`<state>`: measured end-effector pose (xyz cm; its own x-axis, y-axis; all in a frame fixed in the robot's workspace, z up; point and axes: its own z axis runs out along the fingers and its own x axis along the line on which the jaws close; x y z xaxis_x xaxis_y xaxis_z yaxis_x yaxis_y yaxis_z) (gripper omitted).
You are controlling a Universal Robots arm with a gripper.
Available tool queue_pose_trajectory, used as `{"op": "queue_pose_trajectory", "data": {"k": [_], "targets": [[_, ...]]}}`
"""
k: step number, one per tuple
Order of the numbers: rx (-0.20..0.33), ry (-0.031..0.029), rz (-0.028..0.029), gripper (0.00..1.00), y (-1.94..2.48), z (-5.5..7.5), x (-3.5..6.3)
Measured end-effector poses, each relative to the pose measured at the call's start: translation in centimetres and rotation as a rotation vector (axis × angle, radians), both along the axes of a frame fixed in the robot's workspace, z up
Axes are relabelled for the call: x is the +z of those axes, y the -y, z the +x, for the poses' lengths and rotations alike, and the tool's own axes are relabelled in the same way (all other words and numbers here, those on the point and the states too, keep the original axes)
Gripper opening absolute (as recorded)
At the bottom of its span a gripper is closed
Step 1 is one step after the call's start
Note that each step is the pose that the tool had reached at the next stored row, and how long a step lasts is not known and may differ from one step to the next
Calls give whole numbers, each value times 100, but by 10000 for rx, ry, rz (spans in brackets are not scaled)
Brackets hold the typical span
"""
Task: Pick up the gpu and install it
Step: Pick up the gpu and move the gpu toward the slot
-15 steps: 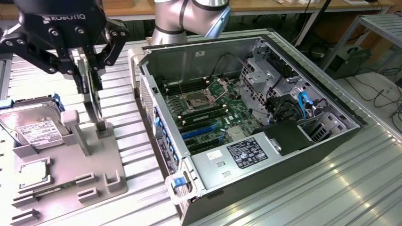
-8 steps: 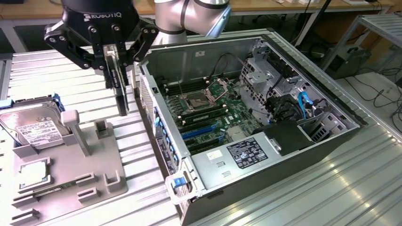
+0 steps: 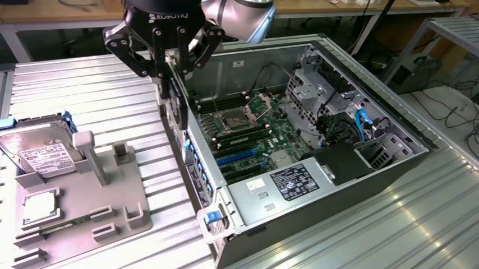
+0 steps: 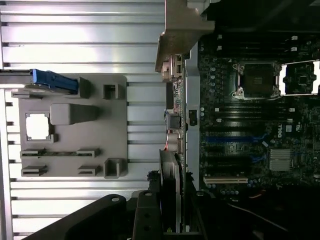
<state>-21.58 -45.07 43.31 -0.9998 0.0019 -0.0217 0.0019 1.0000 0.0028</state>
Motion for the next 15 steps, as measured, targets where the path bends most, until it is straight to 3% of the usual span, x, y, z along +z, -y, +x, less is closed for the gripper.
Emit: {"op": "queue_pose_trajectory", "data": {"k": [6,11,15], "targets": [[0,0,0,28,0,226,-6],[0,1,0,28,0,622,-24],[1,0,0,28,0,852,-33]]}}
